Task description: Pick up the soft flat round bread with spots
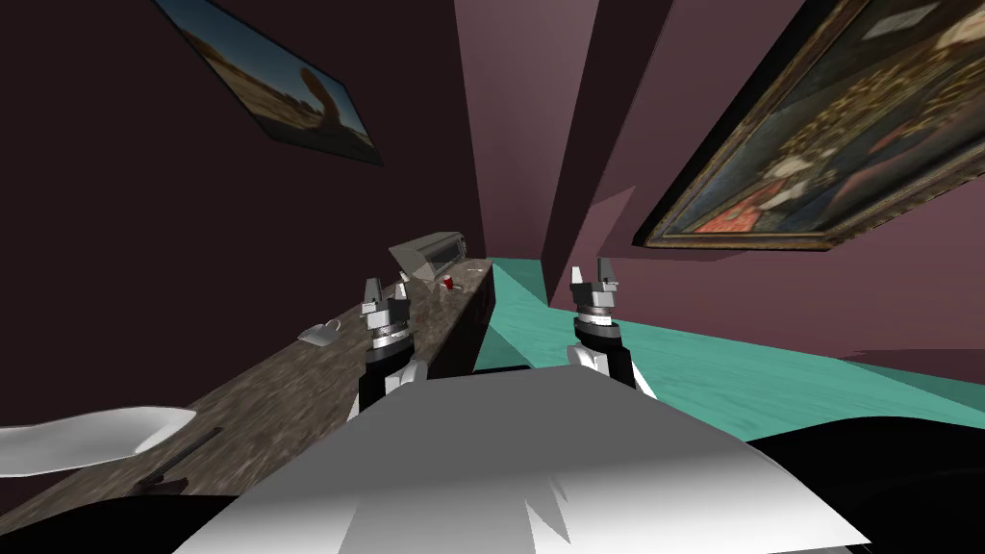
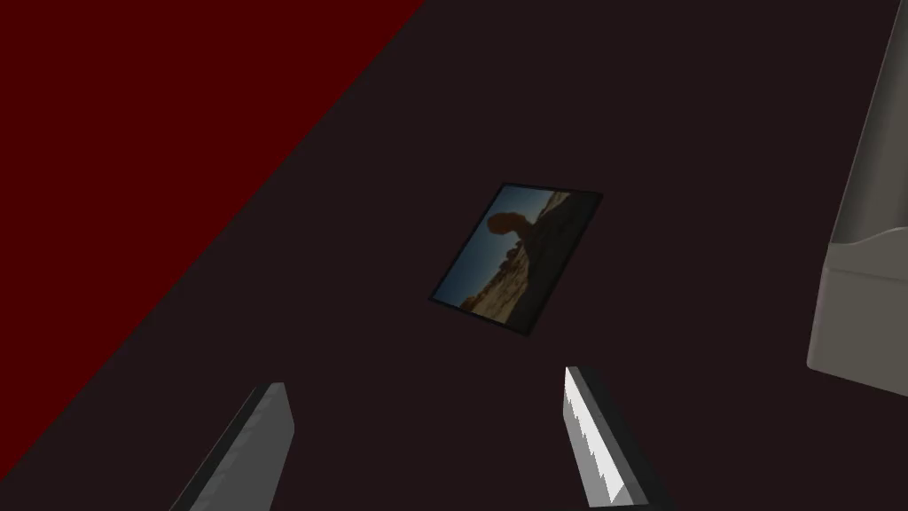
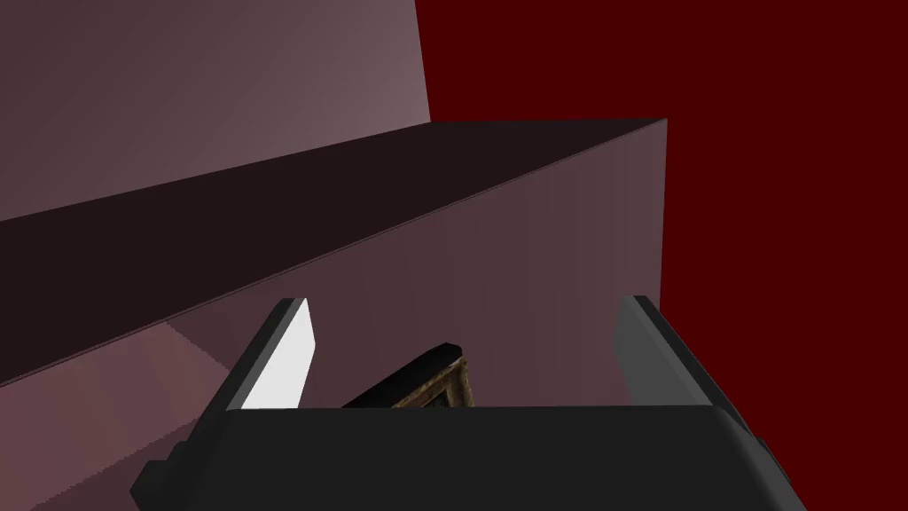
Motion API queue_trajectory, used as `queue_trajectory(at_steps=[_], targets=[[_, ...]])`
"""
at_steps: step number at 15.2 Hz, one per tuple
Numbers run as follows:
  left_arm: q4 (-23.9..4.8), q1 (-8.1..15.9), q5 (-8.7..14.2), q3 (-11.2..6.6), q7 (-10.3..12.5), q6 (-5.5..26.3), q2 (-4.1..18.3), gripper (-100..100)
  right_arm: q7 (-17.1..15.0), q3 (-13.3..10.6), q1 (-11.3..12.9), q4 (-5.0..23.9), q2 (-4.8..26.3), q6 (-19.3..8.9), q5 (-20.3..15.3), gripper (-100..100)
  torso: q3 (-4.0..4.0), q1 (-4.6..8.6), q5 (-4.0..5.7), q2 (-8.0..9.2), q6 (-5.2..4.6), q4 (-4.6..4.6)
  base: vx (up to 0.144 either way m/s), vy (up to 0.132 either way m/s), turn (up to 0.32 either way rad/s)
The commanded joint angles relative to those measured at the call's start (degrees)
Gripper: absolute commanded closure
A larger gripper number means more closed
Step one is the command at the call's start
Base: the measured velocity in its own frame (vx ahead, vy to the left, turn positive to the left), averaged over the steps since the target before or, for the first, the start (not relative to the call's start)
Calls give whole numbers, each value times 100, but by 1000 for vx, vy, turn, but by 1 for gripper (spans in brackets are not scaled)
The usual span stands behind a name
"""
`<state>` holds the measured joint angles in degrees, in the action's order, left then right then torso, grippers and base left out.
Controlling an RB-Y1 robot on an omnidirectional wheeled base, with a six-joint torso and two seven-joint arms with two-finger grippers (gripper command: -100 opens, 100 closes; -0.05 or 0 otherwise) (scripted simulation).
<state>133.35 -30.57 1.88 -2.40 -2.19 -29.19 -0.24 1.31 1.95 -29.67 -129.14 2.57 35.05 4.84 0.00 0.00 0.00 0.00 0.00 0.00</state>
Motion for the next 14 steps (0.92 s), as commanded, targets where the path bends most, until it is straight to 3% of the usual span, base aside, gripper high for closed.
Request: queue_trajectory(at_steps=[1,3,4,6,11,12,13,14], targets=[[19,27,-11,-54,4,69,210,-100,0,0,0,0,0,0,0,0,0,0,0,0,0,0,-8,-8,3],[64,87,-28,-185,16,240,485,-100,0,0,0,0,0,0,0,0,3,4,1,5,0,1,-29,-39,5],[64,87,-28,-185,16,240,499,-100,0,0,0,0,-1,0,0,0,6,13,3,10,0,2,-41,-57,8],[126,170,-40,-385,36,517,752,-100,0,-1,1,0,-1,0,0,0,9,19,4,17,0,4,-49,-52,2],[188,266,-35,-647,65,899,954,-100,0,-1,1,0,-1,0,0,0,10,22,5,16,0,4,-39,-52,-5],[216,317,-24,-797,84,1116,1036,-100,0,-1,1,0,-1,0,0,0,9,22,5,15,0,3,-32,-60,-14],[216,317,-24,-797,84,1130,1036,-100,0,-1,1,0,-1,0,0,0,8,24,5,14,0,3,-31,-61,-10],[238,368,-6,-958,105,1306,1107,-100,0,-1,1,0,-1,0,0,0,8,24,5,14,0,3,-31,-64,-16]])
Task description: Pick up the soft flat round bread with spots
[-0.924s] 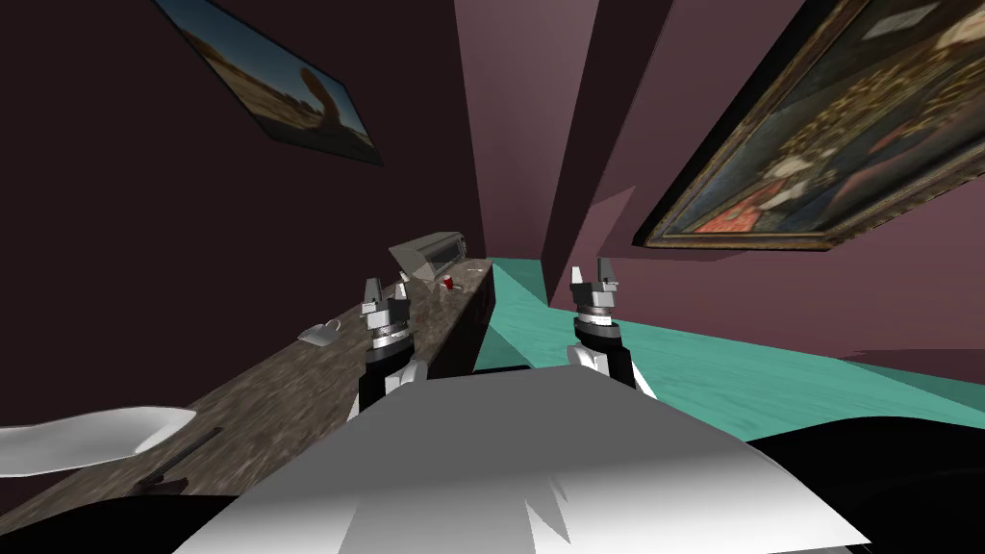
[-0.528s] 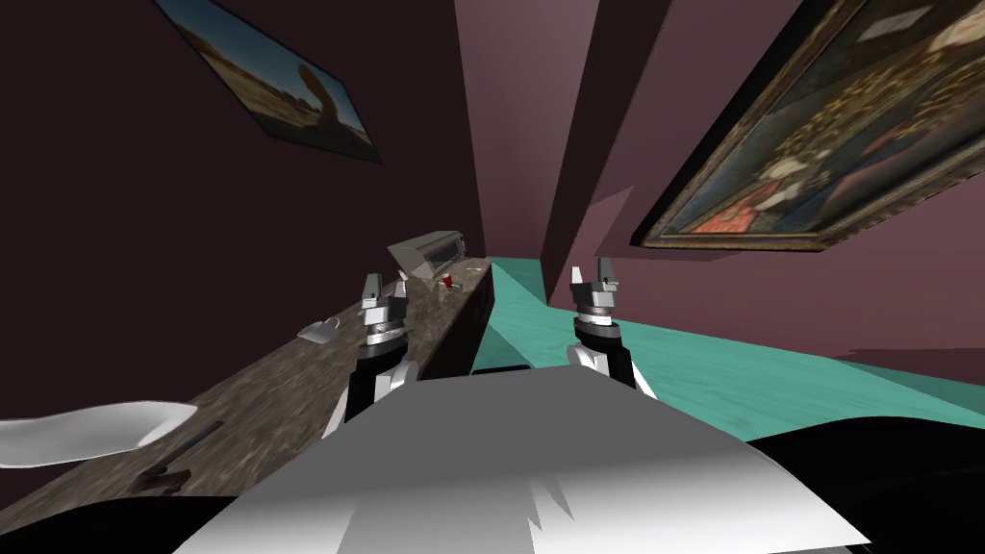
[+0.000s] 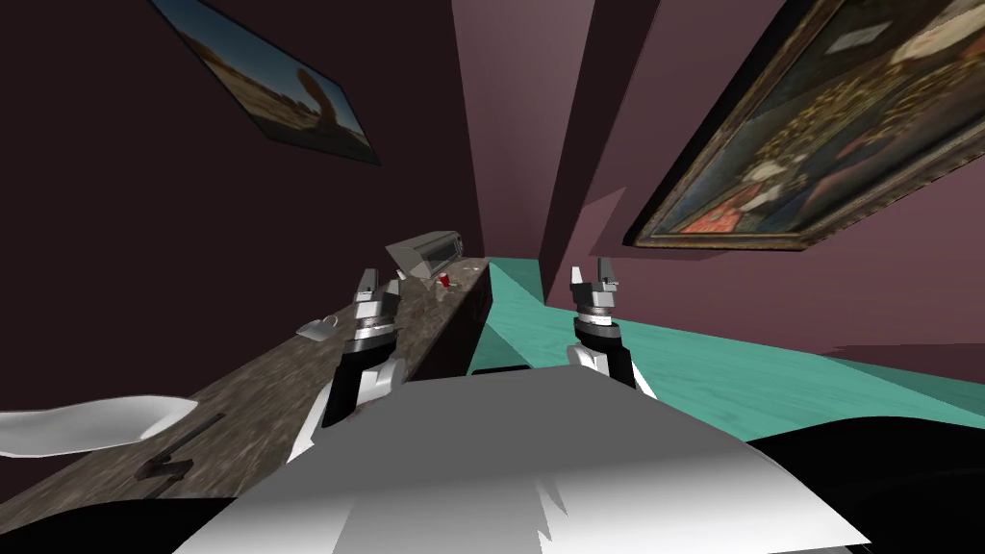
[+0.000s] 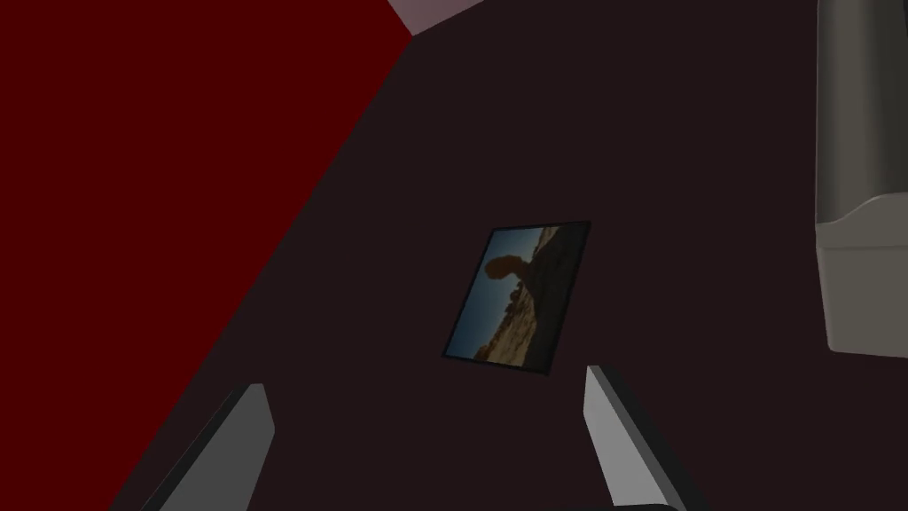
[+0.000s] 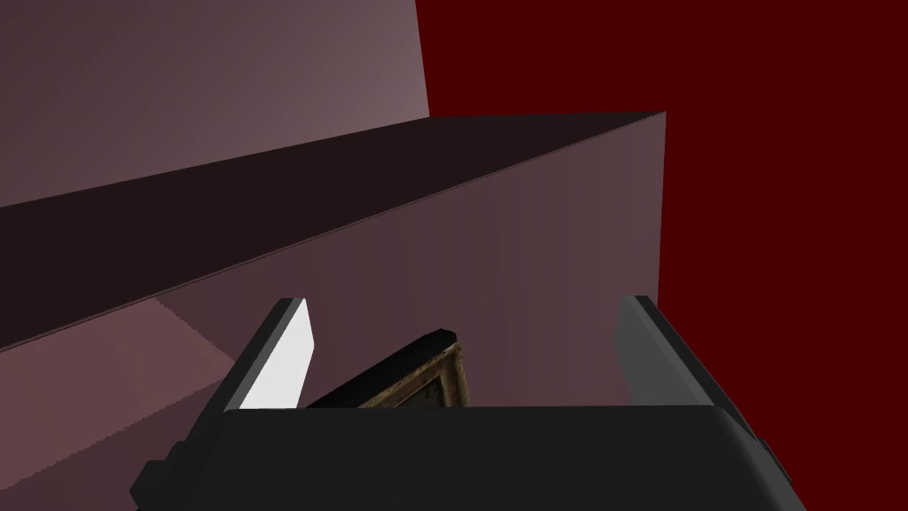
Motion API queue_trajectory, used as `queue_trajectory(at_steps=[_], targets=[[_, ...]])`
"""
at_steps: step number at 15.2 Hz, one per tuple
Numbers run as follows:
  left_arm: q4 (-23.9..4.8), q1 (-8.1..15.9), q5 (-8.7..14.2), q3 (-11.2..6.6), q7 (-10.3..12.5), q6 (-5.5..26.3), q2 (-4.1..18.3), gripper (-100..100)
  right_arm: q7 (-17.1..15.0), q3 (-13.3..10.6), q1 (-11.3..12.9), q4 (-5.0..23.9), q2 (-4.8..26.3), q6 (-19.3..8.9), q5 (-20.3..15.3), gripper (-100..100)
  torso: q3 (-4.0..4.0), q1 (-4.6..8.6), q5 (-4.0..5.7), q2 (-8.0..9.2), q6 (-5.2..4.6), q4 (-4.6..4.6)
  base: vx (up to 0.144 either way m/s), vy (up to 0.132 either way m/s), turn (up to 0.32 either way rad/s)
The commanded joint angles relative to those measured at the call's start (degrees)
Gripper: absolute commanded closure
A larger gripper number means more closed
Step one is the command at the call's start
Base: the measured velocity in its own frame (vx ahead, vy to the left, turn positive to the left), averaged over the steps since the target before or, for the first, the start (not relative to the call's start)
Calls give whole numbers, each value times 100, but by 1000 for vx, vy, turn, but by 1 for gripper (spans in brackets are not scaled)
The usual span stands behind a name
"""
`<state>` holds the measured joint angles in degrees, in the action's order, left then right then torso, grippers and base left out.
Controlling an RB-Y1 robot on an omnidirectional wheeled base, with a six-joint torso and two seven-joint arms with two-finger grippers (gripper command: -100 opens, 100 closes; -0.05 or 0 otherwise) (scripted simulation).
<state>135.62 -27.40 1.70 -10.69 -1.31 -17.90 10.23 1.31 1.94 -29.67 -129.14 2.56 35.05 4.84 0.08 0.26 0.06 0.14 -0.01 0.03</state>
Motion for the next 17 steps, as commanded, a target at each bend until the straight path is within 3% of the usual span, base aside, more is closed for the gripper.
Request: queue_trajectory(at_steps=[1,2,4,5,7,8,10,11,13,14,17], targets=[[11,51,12,-130,17,259,60,-100,0,0,0,0,0,0,0,0,0,0,0,0,0,0,-25,-54,-14],[28,101,38,-300,41,400,123,-100,0,0,0,0,0,0,0,0,-1,-2,0,-2,0,0,-21,-46,-26],[28,101,38,-300,41,542,123,-100,0,0,0,0,0,0,0,0,-2,-5,-1,-3,0,-1,-23,-43,-12],[39,149,72,-477,67,720,178,-100,0,0,0,0,0,0,0,0,-2,-8,-2,-4,0,-1,-17,-37,-21],[39,149,72,-477,67,850,178,-100,0,0,0,0,0,0,0,0,-4,-10,-2,-7,0,-2,-10,-32,-18],[42,195,116,-660,96,1049,227,-100,0,0,0,0,0,0,0,0,-5,-12,-3,-8,1,-2,-10,-39,-28],[42,195,116,-660,96,1183,227,-100,0,0,0,0,0,0,0,0,-5,-9,-2,-9,0,-2,-9,-39,-18],[37,237,169,-847,127,1363,271,-100,0,0,0,0,0,0,0,0,-6,-12,-3,-10,0,-2,-4,-35,-32],[37,237,169,-847,127,1538,271,-100,0,0,0,0,0,0,0,0,-7,-12,-3,-12,0,-3,-1,-30,-23],[23,275,232,-1037,160,1678,313,-100,0,0,-1,0,0,0,0,0,-7,-14,-3,-13,0,-3,4,-32,-41],[23,275,232,-1037,160,1914,313,-100,0,1,-1,0,0,0,0,0,-9,-14,-3,-15,0,-4,3,-26,-16]])
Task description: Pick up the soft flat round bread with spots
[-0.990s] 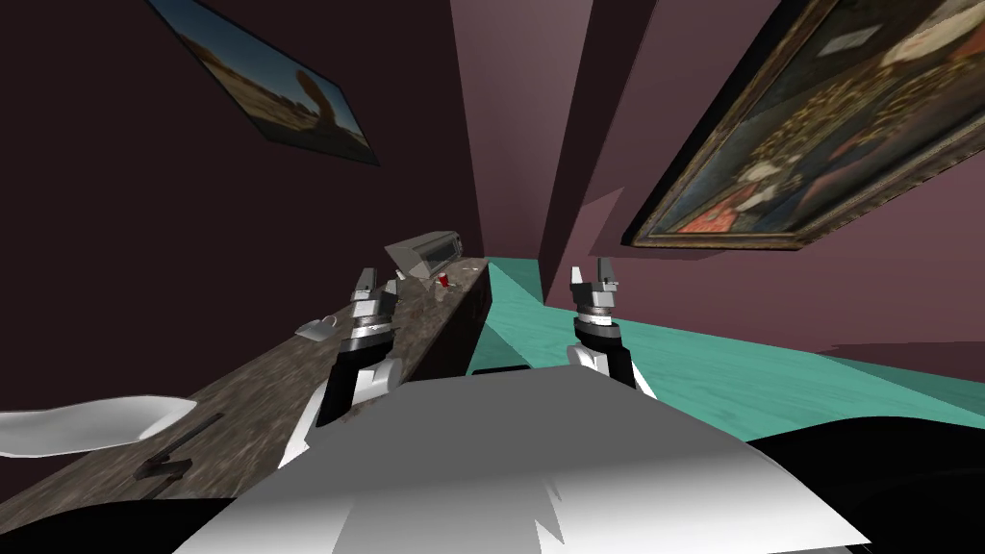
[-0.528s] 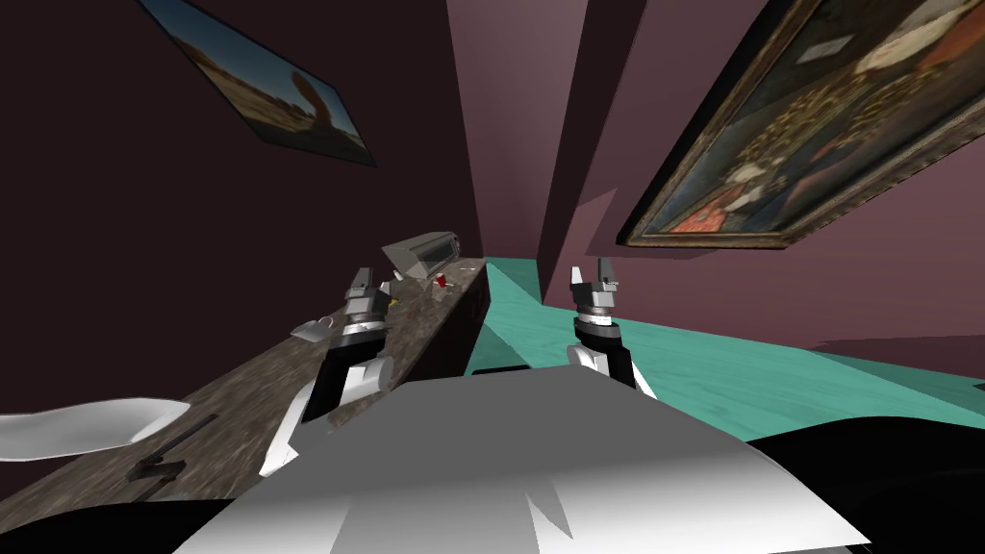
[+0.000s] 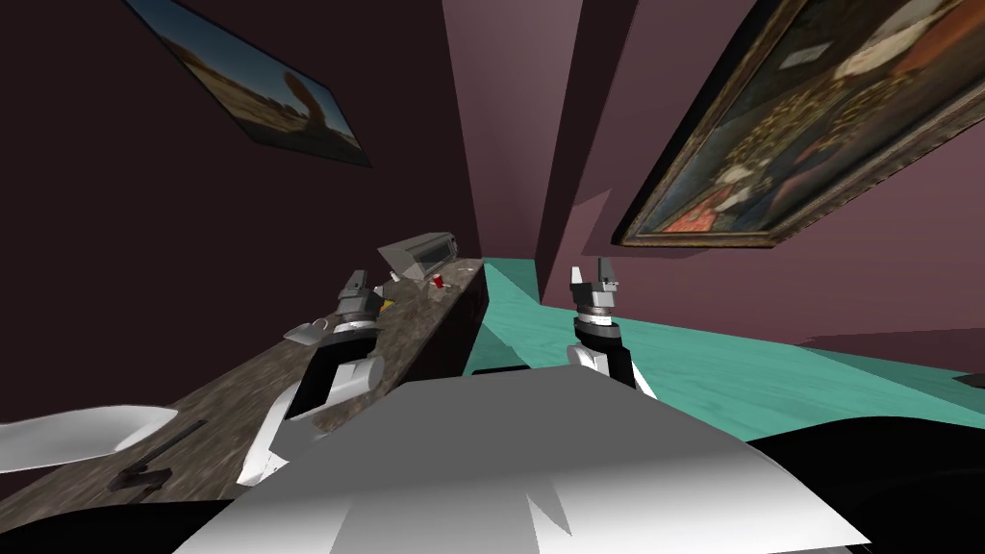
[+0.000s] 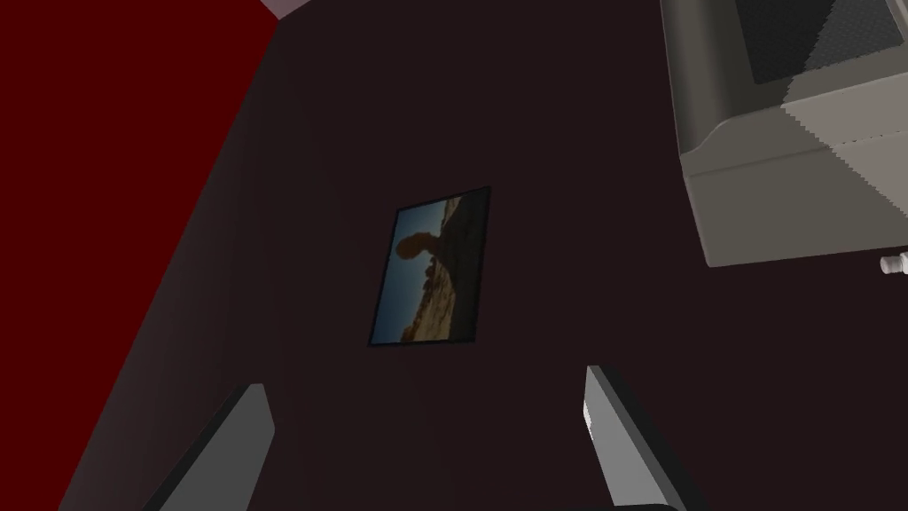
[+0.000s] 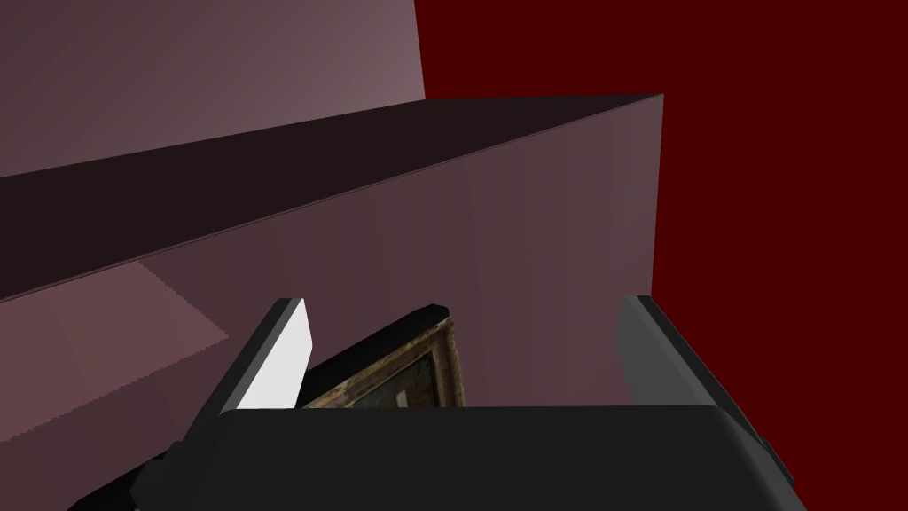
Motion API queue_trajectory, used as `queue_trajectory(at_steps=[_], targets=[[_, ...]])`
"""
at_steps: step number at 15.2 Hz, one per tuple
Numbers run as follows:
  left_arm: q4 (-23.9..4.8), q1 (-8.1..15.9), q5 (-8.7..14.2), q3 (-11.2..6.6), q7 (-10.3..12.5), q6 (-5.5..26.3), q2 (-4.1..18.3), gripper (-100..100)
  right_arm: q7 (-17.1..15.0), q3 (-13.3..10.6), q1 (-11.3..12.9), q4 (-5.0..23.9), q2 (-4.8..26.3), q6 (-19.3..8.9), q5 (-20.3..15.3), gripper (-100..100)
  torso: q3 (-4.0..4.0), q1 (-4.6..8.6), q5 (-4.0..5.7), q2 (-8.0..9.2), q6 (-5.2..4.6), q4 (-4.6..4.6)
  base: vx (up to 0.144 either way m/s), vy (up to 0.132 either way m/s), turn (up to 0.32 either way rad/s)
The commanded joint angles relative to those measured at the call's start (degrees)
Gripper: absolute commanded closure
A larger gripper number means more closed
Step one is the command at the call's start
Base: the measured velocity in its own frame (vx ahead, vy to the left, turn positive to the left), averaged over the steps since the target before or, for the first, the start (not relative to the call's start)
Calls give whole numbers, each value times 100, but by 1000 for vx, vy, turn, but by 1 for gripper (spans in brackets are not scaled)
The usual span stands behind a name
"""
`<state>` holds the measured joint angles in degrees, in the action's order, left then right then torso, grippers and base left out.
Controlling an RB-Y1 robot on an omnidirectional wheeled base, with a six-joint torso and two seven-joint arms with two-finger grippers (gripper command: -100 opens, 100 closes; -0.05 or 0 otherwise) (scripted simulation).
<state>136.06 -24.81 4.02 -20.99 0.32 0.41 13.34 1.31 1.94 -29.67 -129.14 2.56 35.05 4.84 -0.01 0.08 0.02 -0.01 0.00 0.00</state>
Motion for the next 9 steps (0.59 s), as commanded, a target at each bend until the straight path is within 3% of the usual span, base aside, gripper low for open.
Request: queue_trajectory(at_steps=[1,4,5,8,9], targets=[[-44,49,73,-199,32,286,40,-100,0,0,0,0,0,0,0,0,0,0,0,0,0,0,3,-21,-48],[-44,49,73,-199,32,479,40,-100,0,0,0,0,0,0,0,0,-1,-1,0,-2,-1,0,6,-19,-21],[-76,77,156,-392,69,687,78,-100,0,0,0,0,0,0,0,0,-1,-3,-1,-2,0,0,12,-21,-40],[-76,77,156,-392,69,893,78,-100,0,0,0,0,0,0,0,0,-3,-1,0,-5,0,-1,15,-18,-24],[-117,99,251,-586,109,1095,116,-100,0,0,0,0,0,0,0,0,-2,-3,-1,-4,0,-1,15,-19,-53]])
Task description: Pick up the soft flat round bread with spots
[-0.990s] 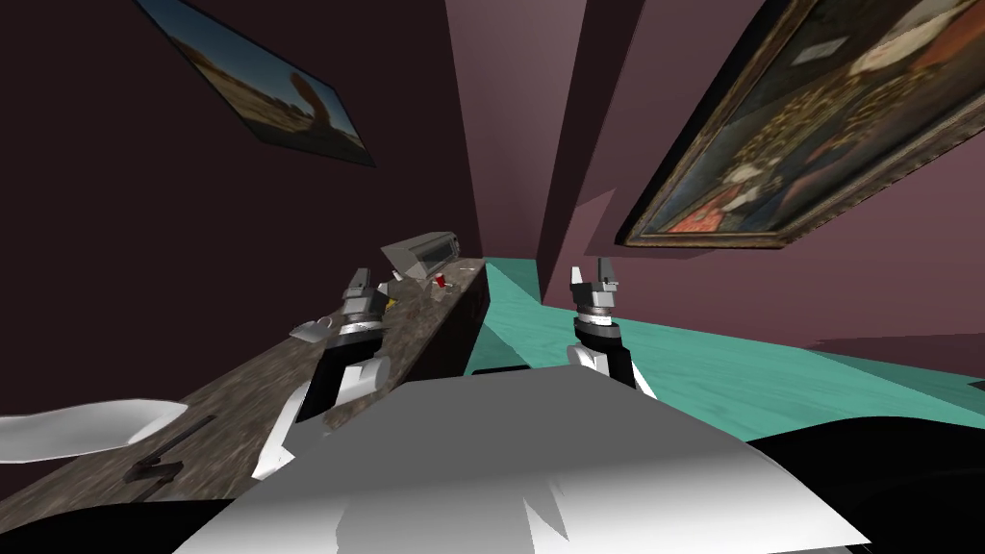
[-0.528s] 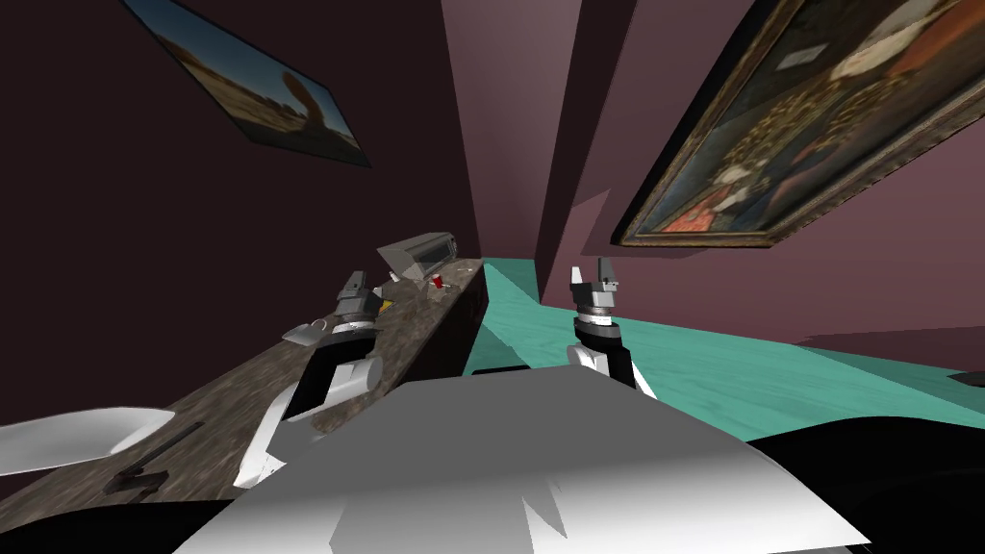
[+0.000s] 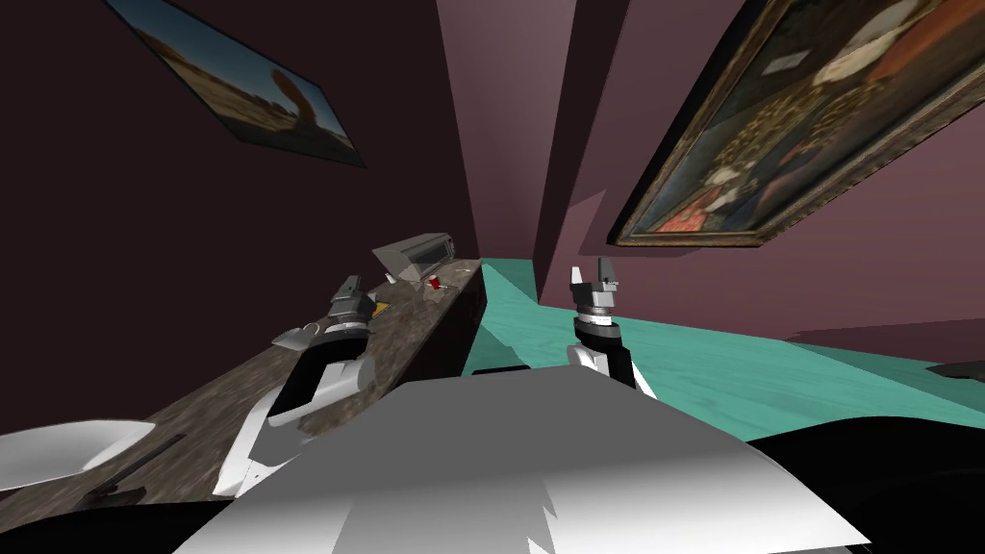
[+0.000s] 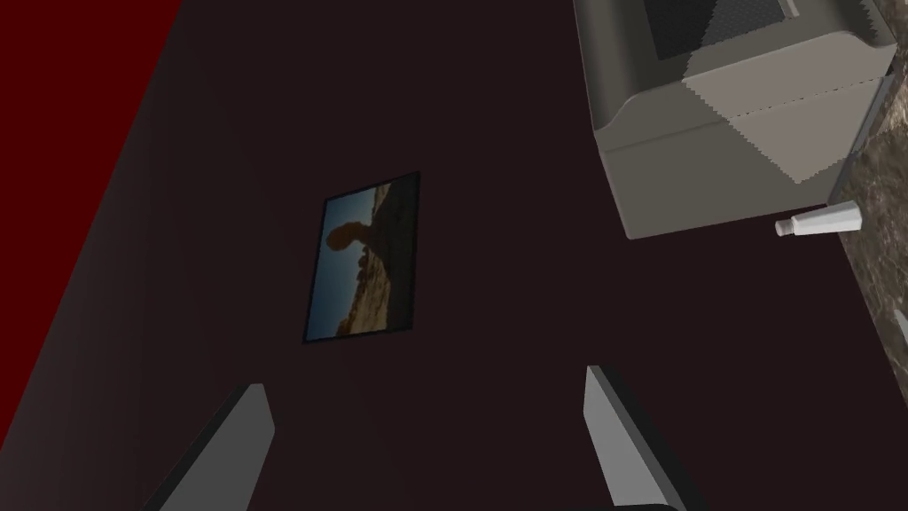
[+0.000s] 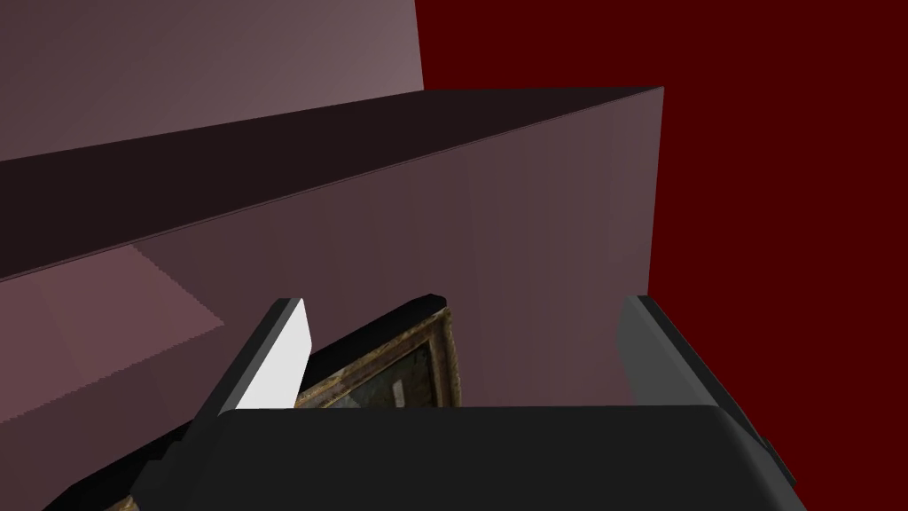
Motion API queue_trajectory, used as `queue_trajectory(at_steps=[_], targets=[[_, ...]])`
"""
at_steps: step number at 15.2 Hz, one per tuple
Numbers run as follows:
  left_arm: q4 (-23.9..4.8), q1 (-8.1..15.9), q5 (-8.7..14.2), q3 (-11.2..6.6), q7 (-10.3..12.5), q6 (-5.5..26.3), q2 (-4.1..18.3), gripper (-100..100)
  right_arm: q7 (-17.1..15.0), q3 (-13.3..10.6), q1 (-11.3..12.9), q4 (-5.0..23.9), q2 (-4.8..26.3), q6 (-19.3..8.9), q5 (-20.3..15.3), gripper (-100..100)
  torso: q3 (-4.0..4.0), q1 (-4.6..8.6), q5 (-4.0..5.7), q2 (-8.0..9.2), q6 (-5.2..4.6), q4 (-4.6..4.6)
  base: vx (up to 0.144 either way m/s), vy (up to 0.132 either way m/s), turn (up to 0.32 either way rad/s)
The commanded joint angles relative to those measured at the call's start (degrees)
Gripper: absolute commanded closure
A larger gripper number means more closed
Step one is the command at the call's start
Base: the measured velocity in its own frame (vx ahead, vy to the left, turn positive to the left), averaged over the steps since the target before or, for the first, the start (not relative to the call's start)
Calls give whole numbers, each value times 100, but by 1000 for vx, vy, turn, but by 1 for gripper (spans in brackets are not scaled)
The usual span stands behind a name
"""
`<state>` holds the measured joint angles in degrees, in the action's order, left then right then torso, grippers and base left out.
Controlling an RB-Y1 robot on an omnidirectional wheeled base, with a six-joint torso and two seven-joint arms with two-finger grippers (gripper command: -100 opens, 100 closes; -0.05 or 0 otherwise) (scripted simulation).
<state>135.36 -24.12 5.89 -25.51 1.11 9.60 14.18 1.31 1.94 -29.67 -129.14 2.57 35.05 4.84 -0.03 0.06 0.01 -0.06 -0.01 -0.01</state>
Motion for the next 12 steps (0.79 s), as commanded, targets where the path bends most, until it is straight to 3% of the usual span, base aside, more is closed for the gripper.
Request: queue_trajectory(at_steps=[1,2,3,6,7,10,11,12], targets=[[-47,30,64,-134,30,286,32,-100,0,0,0,0,0,0,0,0,0,0,0,0,0,0,22,-22,-61],[-47,30,64,-134,30,404,32,-100,0,0,0,0,0,0,0,0,-1,1,0,-2,0,0,19,-17,-21],[-96,47,168,-327,71,546,69,-100,0,0,0,0,0,0,0,0,-2,0,0,-2,1,-1,29,-22,-54],[-96,47,168,-327,71,848,69,-100,0,0,0,0,0,0,0,0,-3,0,0,-6,1,-2,25,-15,-25],[-153,59,283,-520,115,1042,108,-100,0,0,0,0,0,0,0,0,-2,-2,-1,-3,1,-1,25,-7,-57],[-153,59,283,-520,115,1302,108,-100,0,0,0,0,0,0,0,0,-4,-5,-1,-6,1,-2,26,-6,-31],[-218,65,407,-711,159,1513,149,-100,0,0,0,0,0,0,0,0,-3,-5,-1,-4,1,-1,35,-13,-63],[-218,65,407,-711,159,1627,149,-100,0,0,0,0,0,0,0,0,-4,-4,-1,-7,-1,-2,46,-10,-72]])
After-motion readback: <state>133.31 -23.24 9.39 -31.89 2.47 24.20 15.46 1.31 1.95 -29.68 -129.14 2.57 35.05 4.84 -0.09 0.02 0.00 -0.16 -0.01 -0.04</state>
